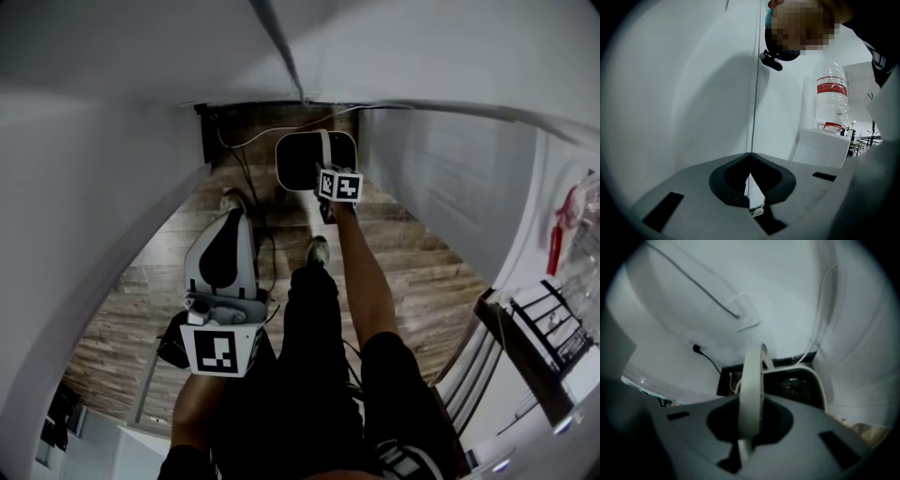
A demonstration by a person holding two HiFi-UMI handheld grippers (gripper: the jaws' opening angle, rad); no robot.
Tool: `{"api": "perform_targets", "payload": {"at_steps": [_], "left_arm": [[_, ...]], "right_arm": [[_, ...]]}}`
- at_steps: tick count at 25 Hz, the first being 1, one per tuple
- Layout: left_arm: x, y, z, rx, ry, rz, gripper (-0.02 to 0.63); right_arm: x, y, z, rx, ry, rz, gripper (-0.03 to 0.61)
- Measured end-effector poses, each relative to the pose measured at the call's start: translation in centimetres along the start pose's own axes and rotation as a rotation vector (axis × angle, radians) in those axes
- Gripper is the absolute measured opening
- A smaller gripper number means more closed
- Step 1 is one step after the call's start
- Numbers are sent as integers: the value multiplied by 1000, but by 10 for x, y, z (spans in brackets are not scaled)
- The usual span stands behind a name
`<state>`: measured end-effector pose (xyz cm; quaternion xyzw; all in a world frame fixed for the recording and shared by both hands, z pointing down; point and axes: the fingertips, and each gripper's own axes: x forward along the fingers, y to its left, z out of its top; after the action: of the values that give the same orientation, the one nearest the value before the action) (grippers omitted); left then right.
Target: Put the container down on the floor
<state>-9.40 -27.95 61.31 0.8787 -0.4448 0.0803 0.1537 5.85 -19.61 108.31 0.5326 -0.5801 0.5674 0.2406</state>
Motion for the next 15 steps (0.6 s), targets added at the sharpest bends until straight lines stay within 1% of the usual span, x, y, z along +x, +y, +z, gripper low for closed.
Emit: {"api": "perform_targets", "payload": {"at_steps": [5,11,15], "left_arm": [[4,-4,0,2,6,-3,28],[5,-11,-1,7,17,-17,29],[3,-13,0,10,13,-19,28]], "right_arm": [[0,-3,-5,-29,10,-33,34],[-3,-9,-19,-78,57,-86,34],[-3,-17,-27,-83,75,-123,34]]}}
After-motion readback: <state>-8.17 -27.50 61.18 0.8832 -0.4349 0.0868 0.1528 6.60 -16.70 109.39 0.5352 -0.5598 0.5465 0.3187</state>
